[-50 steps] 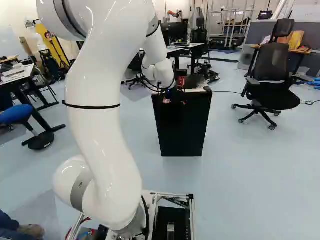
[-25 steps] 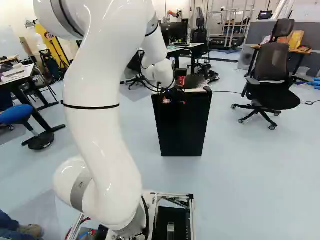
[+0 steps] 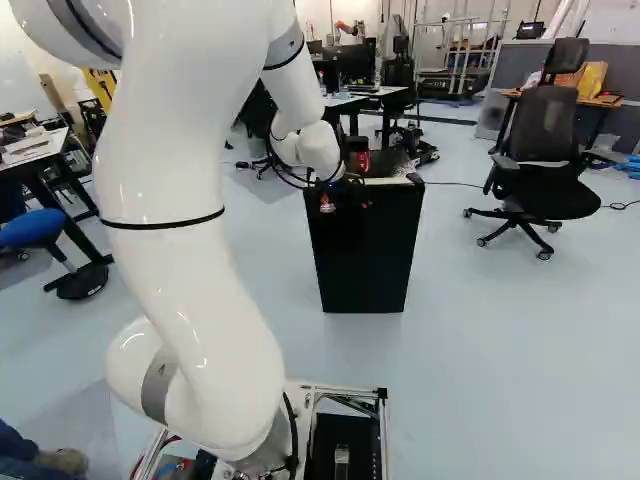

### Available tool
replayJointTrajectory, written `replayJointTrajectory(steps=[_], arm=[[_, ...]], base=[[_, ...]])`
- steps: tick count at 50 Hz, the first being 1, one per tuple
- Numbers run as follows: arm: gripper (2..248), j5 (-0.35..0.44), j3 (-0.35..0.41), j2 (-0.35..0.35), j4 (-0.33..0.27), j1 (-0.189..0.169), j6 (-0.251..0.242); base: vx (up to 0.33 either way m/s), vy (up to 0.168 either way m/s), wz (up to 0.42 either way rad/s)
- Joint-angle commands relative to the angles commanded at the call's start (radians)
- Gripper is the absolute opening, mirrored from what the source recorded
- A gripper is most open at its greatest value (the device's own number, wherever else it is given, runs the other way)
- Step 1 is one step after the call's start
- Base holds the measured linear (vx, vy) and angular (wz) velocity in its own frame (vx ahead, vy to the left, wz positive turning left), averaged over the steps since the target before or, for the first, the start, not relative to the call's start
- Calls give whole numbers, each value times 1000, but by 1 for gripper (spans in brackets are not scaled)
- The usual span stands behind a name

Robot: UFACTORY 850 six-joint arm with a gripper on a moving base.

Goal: Grab a drink from the fridge

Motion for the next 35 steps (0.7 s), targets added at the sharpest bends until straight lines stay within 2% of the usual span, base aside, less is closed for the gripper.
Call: replayJointTrajectory(steps=[15, 35], arm=[[247, 155, 78, 64, 0, 2, 0], [247, 366, 73, 60, 0, 3, 0]], base=[[0, 0, 0], [0, 0, 0]])
